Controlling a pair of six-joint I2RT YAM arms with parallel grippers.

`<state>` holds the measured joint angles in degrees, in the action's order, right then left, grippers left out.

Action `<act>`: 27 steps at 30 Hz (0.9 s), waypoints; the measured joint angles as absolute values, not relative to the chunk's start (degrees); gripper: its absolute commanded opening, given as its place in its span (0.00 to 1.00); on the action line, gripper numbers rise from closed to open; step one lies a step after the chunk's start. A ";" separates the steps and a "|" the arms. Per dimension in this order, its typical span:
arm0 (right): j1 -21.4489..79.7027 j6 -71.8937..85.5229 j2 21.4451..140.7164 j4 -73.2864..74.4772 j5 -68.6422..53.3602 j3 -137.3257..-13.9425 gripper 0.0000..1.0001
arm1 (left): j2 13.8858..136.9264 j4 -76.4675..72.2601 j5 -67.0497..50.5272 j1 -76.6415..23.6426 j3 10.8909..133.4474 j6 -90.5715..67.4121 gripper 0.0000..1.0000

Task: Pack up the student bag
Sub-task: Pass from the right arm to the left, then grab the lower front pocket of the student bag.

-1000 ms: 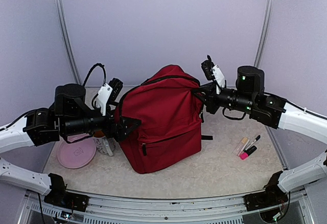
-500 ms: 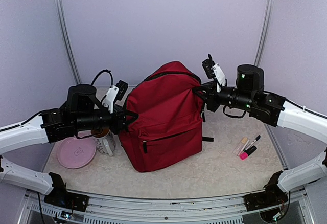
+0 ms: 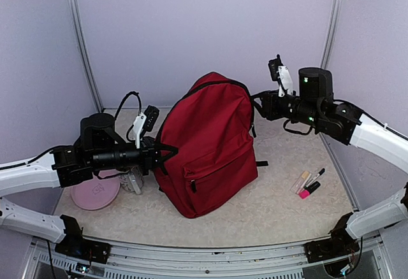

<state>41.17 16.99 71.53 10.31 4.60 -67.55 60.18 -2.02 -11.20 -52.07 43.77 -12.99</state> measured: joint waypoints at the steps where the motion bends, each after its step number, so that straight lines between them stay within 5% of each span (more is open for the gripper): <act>1: 41.47 18.09 70.39 10.87 5.19 -66.98 0.47 | 60.18 -2.42 -11.75 -52.01 43.66 -13.43 0.00; 6: 49.32 23.59 59.96 11.51 10.22 -60.38 0.44 | 60.45 -3.09 -13.56 -51.33 43.62 -14.83 0.00; 11: 70.41 26.70 56.05 2.59 20.82 -47.11 0.43 | 60.49 -3.44 -14.41 -51.07 43.48 -15.16 0.00; 19: 82.83 26.15 83.57 -11.88 23.44 -43.13 0.44 | 60.45 -3.62 -14.57 -50.92 43.35 -14.90 0.00; 27: 82.11 25.17 92.44 -23.75 27.90 -45.80 0.48 | 60.45 -3.84 -14.74 -50.92 43.27 -14.79 0.00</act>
